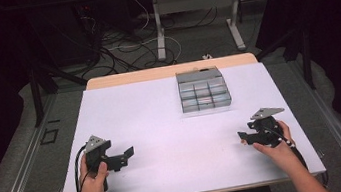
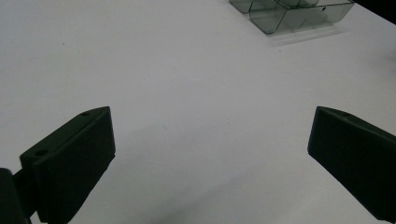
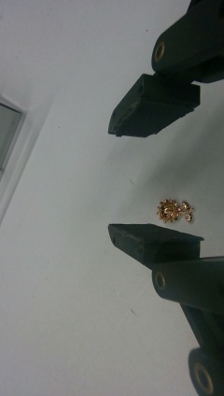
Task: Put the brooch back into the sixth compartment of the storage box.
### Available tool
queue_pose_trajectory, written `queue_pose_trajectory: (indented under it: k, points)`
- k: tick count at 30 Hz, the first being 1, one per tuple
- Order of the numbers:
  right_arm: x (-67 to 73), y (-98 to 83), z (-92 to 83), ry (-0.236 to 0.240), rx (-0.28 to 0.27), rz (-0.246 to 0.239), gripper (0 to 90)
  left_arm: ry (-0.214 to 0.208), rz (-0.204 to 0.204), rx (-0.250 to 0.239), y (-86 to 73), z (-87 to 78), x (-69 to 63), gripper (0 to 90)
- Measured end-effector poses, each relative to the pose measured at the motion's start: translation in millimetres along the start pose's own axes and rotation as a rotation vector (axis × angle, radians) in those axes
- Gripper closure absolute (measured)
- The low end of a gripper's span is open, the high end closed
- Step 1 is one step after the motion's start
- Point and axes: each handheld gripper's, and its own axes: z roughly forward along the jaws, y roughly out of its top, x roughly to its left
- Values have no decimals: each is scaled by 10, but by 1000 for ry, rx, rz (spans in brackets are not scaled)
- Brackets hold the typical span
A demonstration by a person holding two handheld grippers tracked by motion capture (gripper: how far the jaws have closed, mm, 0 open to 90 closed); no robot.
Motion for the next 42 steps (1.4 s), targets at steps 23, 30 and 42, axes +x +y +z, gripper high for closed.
queue_pose_trajectory:
  k: [23, 30, 42]
  points:
    - [78, -38, 94, 44, 94, 7, 616, -2, -2, 3, -1, 0, 5, 11]
    - [102, -44, 109, 52, 117, 6, 656, -3, 0, 2, 0, -3, 5, 11]
    - [114, -48, 127, 49, 133, -9, 699, -1, -1, 1, -1, -7, 10, 11]
